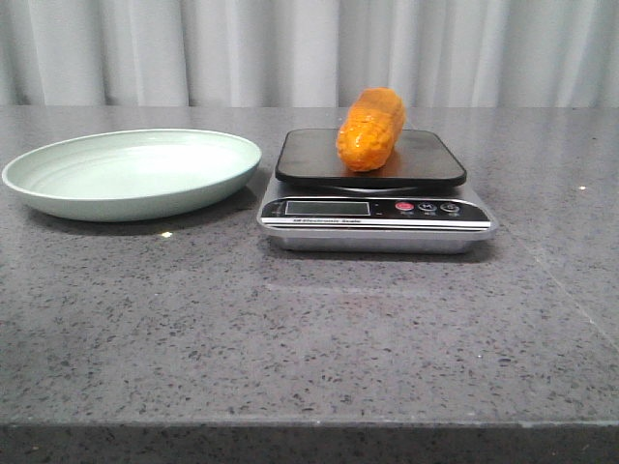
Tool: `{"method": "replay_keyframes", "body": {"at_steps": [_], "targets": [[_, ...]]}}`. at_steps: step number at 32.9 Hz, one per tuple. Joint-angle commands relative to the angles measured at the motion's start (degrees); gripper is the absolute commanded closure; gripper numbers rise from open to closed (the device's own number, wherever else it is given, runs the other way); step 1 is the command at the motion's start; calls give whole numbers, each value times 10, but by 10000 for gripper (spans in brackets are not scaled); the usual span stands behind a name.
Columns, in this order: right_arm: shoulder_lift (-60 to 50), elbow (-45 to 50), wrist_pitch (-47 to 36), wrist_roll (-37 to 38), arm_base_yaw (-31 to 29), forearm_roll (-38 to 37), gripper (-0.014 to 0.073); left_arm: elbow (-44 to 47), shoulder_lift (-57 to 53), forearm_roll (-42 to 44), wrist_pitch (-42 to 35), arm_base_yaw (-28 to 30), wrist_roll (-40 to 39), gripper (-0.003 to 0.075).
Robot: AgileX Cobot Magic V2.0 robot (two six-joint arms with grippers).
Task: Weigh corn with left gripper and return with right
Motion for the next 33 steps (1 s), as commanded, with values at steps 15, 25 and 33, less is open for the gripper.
{"method": "replay_keyframes", "body": {"at_steps": [15, 25, 33], "targets": [[-9, -5, -49, -6, -2, -7, 431, 414, -407, 12, -264, 1, 3, 586], [-9, -5, -49, -6, -2, -7, 431, 644, -635, 13, -375, 1, 3, 586], [-9, -5, -49, -6, -2, -7, 431, 804, -818, 36, -406, 1, 4, 586]]}}
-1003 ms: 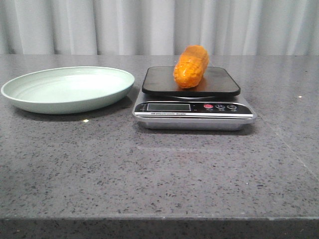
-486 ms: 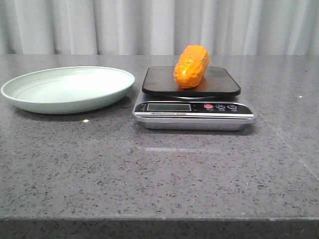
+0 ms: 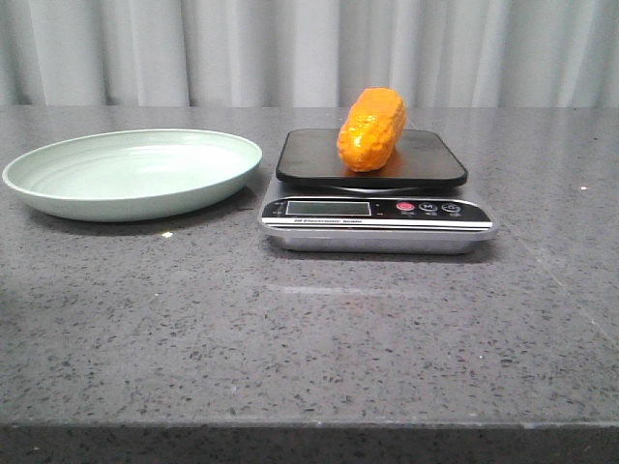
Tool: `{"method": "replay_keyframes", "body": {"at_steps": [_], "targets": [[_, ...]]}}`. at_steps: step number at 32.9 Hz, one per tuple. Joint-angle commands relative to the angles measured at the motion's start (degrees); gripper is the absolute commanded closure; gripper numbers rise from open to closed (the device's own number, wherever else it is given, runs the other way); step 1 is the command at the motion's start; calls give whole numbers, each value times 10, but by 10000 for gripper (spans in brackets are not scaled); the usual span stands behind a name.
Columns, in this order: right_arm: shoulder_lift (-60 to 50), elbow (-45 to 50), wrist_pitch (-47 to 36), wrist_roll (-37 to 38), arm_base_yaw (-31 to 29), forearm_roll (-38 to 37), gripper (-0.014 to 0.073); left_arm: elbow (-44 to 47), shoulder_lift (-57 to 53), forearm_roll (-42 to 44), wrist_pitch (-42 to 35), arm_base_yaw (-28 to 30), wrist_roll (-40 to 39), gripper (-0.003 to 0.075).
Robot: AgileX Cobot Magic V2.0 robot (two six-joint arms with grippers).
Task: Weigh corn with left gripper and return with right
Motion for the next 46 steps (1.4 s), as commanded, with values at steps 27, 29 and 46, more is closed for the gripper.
{"method": "replay_keyframes", "body": {"at_steps": [27, 29, 46], "targets": [[36, -136, 85, -7, -3, -6, 431, 213, -305, 60, -148, 0, 1, 586], [73, -183, 152, -7, -3, -6, 431, 213, -305, 59, -152, 0, 1, 586], [186, -257, 192, -7, 3, -6, 429, 213, -305, 59, -152, 0, 1, 586]]}}
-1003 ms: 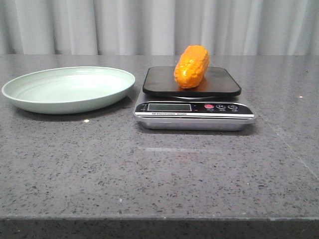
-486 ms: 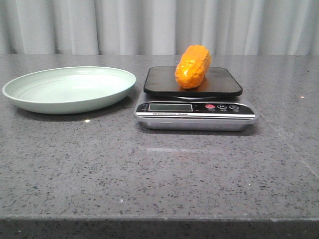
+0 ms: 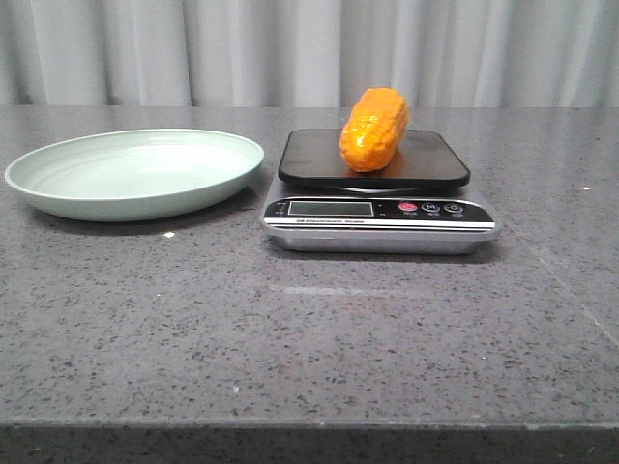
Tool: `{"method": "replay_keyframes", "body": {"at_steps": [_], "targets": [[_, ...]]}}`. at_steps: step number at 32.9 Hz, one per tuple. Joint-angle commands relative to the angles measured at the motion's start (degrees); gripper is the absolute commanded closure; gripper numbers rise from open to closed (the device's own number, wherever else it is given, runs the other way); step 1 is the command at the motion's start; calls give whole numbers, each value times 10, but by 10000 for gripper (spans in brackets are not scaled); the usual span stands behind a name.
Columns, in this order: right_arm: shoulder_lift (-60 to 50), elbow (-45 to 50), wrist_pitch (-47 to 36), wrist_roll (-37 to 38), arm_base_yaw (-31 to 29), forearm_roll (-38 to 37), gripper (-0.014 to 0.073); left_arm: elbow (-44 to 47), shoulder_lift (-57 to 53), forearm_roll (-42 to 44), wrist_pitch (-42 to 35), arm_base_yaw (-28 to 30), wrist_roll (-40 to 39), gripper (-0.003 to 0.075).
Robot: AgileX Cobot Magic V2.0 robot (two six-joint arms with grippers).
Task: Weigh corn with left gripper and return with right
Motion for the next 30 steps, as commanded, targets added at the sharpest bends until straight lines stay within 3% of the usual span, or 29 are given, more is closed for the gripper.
{"method": "replay_keyframes", "body": {"at_steps": [1, 3, 8, 11, 22, 30], "targets": [[22, -29, -55, -7, 7, -6, 423, -15, 9, 4, -44, 0, 0, 586], [35, -40, -55, -11, 24, -6, 386, -15, 9, 4, -44, 0, 0, 586], [90, -78, -44, -24, 73, -6, 182, -15, 9, 4, -48, 0, 0, 586], [140, -110, -40, -24, 104, -6, 105, -15, 9, 4, -48, 0, 0, 586], [366, -303, 0, -19, 241, -6, 97, -15, 9, 4, -48, 0, 0, 586], [541, -502, 119, 104, 261, -7, 129, -15, 9, 4, -48, 0, 0, 586]]}}
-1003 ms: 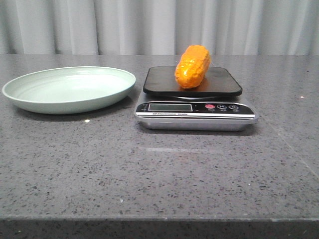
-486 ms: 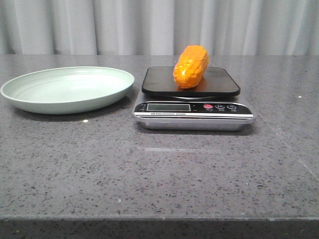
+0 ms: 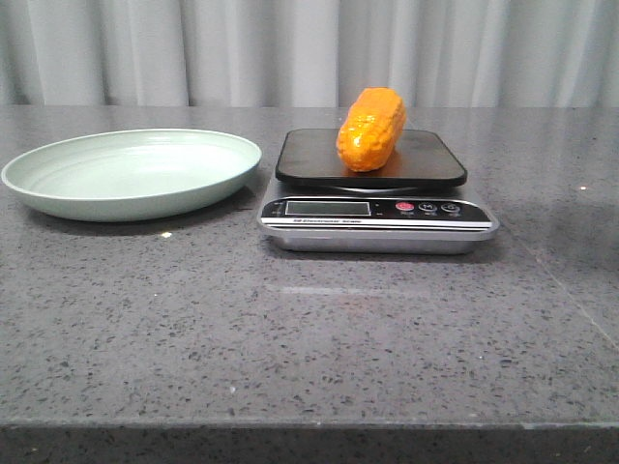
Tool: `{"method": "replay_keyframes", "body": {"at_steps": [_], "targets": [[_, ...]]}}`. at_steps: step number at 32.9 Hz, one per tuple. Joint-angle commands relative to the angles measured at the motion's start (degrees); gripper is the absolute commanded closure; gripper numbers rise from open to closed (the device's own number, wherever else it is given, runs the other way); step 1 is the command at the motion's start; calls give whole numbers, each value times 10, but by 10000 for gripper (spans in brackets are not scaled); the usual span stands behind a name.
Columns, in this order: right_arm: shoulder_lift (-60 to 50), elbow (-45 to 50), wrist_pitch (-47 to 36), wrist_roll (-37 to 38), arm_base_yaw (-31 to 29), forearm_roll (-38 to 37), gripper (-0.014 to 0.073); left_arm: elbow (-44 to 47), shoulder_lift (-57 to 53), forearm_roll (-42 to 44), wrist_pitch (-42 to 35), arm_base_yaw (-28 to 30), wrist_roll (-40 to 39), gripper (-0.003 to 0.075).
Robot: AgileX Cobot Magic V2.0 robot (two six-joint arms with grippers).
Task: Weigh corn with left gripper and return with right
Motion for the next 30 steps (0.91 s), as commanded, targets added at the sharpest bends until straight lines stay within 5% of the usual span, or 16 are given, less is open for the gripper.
{"method": "replay_keyframes", "body": {"at_steps": [1, 15, 30], "targets": [[66, -102, 31, 70, 0, -8, 129, -15, 9, 4, -44, 0, 0, 586], [305, -396, 293, 291, 8, -83, 129, -15, 9, 4, -44, 0, 0, 586], [406, -443, 363, 336, 17, -129, 129, -15, 9, 0, -54, 0, 0, 586]]}}
